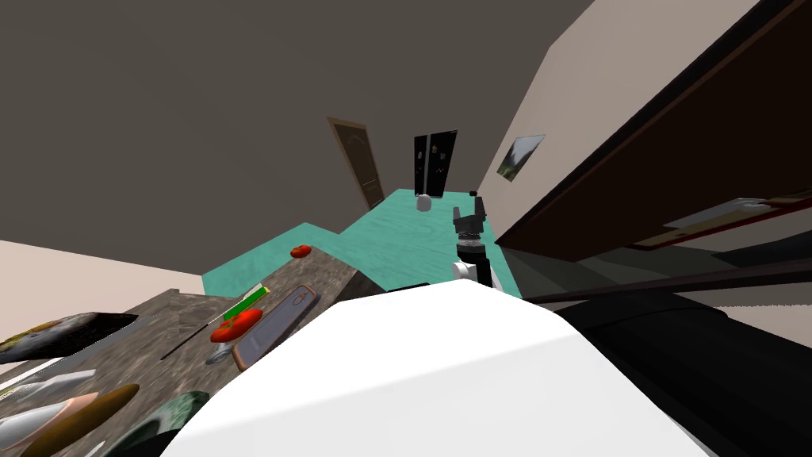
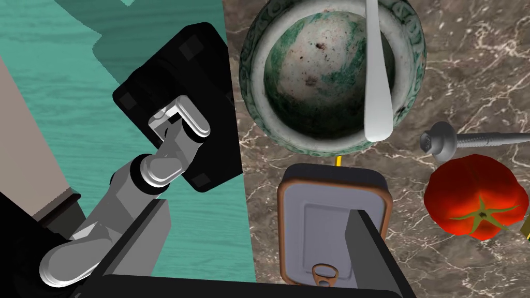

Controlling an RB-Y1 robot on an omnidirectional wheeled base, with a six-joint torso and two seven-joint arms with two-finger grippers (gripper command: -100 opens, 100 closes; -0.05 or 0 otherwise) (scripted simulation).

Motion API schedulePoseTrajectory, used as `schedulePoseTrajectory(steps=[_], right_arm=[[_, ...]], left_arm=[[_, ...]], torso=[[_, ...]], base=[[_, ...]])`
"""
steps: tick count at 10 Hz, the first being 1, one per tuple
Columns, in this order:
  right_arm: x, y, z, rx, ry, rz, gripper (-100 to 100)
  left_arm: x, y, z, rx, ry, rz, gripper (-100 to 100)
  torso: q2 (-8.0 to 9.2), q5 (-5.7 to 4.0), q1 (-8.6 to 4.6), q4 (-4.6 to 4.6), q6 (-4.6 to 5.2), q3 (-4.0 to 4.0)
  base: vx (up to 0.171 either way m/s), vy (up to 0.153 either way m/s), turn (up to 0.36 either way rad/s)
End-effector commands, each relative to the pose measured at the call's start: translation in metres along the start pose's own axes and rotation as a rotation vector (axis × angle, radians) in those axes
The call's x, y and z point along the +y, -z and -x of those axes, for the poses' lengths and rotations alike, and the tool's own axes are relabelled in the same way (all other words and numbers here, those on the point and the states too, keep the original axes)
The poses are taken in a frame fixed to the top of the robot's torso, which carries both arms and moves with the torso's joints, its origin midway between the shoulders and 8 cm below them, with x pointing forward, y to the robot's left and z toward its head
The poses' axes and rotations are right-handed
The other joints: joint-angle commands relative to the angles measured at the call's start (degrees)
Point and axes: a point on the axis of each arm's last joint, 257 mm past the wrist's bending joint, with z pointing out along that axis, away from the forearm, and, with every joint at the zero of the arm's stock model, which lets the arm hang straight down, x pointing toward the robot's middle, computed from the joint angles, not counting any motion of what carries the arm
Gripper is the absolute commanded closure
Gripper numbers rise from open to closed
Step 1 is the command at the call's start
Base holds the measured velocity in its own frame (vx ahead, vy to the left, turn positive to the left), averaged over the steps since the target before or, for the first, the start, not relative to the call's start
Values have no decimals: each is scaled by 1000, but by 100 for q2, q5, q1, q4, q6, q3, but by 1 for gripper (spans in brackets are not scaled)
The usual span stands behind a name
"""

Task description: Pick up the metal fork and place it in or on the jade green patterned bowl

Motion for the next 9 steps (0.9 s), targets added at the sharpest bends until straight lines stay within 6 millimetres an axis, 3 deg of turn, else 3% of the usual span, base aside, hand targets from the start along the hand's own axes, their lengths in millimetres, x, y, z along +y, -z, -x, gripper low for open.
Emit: schedulePoseTrajectory(steps=[1, 3, 4, 5, 9], right_arm=[[0, 0, 0, 0, 0, 0, 0], [0, 0, 0, 0, 0, 0, 0], [0, 0, 0, 0, 0, 0, 0], [0, 0, 0, 0, 0, 0, 0], [0, 0, 0, 0, 0, 0, 0]], left_arm=[[4, 9, 6, 0, -8, 2, -100], [10, 23, 14, 0, -21, 6, -100], [9, 17, 12, 2, -16, 7, -100], [9, 18, 12, 1, -17, 5, 0], [9, 18, 12, 1, -17, 5, 0]], torso=[[0, 0, 0, 0, 0, 0], [0, -1, -4, 0, -1, 0], [1, -1, -7, 0, 0, 0], [0, 0, 1, 0, -1, 0], [-3, 4, 12, -1, 0, -2]], base=[[-8, -23, 28], [-14, -41, 44], [-7, -21, 9], [0, 0, 0], [0, 0, 0]])
